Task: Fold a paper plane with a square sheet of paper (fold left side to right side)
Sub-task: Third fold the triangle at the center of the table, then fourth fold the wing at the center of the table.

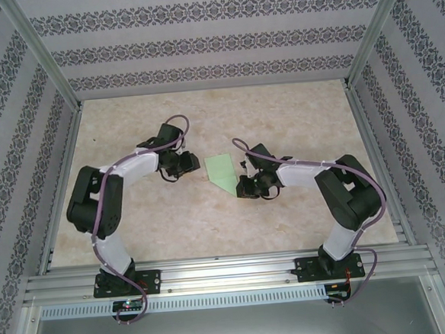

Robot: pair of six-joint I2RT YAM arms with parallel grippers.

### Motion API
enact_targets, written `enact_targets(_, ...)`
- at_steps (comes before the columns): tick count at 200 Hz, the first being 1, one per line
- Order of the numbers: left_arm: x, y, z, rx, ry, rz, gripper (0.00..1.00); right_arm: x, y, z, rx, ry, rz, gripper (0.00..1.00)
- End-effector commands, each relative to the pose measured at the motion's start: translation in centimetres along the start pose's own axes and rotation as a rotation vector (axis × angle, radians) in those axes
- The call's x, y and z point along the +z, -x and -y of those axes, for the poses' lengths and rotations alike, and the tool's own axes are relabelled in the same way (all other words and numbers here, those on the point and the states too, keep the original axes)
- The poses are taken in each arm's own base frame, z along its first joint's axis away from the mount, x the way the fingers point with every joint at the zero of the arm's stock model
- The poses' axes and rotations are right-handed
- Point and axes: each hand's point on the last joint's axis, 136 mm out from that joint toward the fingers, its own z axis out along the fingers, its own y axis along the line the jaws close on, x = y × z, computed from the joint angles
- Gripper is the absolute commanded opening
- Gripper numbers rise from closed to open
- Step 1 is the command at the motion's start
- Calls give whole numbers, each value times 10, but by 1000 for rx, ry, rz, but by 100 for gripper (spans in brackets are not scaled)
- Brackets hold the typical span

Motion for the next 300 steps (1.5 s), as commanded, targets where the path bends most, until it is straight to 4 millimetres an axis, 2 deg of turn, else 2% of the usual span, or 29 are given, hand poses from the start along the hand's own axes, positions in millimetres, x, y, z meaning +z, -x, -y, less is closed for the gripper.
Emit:
enact_targets(1,-24,-2,-1,7,-6,54,52,-21,15,-1,-44,-45,92,15)
enact_targets(35,-40,-15,-7,-33,-37,111,69,-46,35,-4,-96,-53,193,23)
enact_targets(59,-38,-30,-11,-63,-78,105,77,-61,47,-4,-118,-51,250,28)
enact_targets(80,-30,-42,-9,-78,-124,76,78,-67,53,-13,-143,-5,272,31)
enact_targets(110,-11,-59,-5,-107,-167,16,78,-57,49,-29,-184,96,239,31)
enact_targets(143,13,-71,3,-119,-188,-43,77,-45,49,-26,-200,104,221,35)
enact_targets(169,28,-74,7,-105,-169,-82,75,-35,51,-31,-210,123,194,39)
enact_targets(203,37,-73,14,-102,-177,-94,74,-17,53,-34,-208,159,156,39)
enact_targets(230,40,-74,17,-94,-173,-108,74,-7,58,-37,-209,175,140,34)
enact_targets(267,40,-75,21,-81,-171,-111,73,-2,65,-35,-201,178,137,17)
enact_targets(300,39,-74,34,-63,-196,-116,73,-1,62,-26,-182,164,125,4)
